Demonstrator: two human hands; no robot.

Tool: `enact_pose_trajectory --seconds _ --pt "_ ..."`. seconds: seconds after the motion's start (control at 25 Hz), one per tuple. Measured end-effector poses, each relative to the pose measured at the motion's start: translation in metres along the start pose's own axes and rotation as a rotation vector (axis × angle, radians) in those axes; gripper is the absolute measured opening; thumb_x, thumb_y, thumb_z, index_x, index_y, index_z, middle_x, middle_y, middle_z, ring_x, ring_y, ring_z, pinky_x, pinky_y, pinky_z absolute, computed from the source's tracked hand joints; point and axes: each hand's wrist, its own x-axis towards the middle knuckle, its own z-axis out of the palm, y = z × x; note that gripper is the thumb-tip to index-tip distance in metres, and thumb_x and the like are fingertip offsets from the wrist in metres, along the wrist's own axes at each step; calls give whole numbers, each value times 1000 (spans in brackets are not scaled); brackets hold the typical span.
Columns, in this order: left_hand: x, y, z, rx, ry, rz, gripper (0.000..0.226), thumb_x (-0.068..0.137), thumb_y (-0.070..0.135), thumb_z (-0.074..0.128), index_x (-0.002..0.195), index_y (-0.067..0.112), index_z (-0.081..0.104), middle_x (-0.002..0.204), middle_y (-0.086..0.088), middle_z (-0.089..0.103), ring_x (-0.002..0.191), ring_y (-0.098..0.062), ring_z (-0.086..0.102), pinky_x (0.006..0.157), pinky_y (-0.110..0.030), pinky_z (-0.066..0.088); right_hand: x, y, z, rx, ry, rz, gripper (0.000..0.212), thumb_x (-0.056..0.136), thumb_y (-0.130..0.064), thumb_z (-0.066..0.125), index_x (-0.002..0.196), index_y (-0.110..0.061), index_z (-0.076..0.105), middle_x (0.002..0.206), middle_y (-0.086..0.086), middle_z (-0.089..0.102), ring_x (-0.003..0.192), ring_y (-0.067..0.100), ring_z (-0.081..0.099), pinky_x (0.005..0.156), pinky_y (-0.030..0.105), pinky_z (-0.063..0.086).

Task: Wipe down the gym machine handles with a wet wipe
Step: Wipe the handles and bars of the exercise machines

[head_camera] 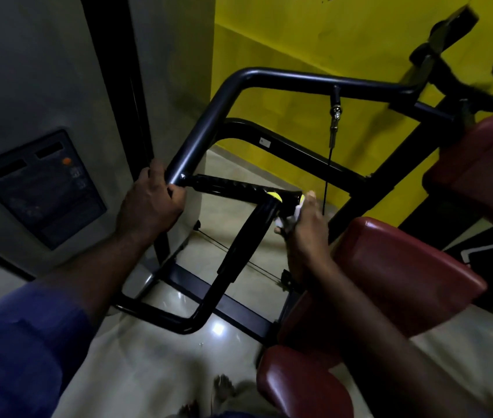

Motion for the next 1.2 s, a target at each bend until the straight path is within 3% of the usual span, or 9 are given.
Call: enact_pose_trajectory --seconds 0.12,0.24,0.48,0.56,0.76,0.88,1.0,1.08,1.2 --pt "1 1 0 -13 6 -15 31 92 26 53 116 13 42 100 -18 54 79 -37 55 63 -40 41 -3 8 7 -570 42 -656 17 109 -18 44 117 -11 57 106 -6 55 94 7 51 86 24 45" --pt "-2 4 -2 -16 12 -15 30 91 23 55 117 12 44 101 -17 55 79 -35 54 63 -41 45 15 -8 4 -818 2 -768 30 110 -21 40 99 -8 65 96 5 63 86 16 58 77 28 44" --pt "-3 11 -4 20 47 0 28 91 20 55 116 12 45 96 -12 52 79 -35 55 65 -43 46 47 -61 -21 -302 -618 475 50 103 -20 38 70 -11 74 49 6 35 34 11 26 44 19 12" --pt "-4 13 -3 23 52 -10 27 92 18 56 118 12 47 93 -12 51 77 -35 54 65 -42 46 43 -42 -20 -66 -536 553 36 100 -23 44 79 -13 72 51 1 33 40 10 23 47 23 13" --pt "-1 8 0 -10 62 -32 28 92 18 57 118 18 46 97 -13 60 76 -33 59 66 -40 48 19 -20 -5 -286 -158 -459 28 110 -30 43 121 -24 69 117 -9 69 110 5 64 94 28 52" --pt "-1 7 1 -33 61 -28 28 92 18 57 117 19 47 95 -10 60 74 -28 58 63 -36 46 52 -43 -9 -768 -611 -736 33 109 -25 47 131 -19 69 127 -2 71 114 10 64 99 38 51" --pt "1 6 1 -36 58 -47 28 92 18 57 118 20 48 89 -6 58 70 -25 57 60 -33 42 80 -86 0 -985 -1177 -226 57 108 -21 50 161 -30 30 143 15 61 86 11 63 78 35 55" --pt "2 7 0 -26 65 -40 28 92 17 58 119 19 49 87 -5 57 69 -24 56 60 -33 42 87 -106 21 -1224 -1366 -38 82 103 -6 53 164 -35 7 98 0 76 58 5 57 54 26 48" --pt "1 8 1 -21 48 -47 26 94 18 57 119 19 48 90 -6 57 69 -24 56 60 -34 46 90 -96 71 -1552 -1381 -242 60 94 -18 72 147 -15 43 96 6 74 78 19 73 62 38 57"
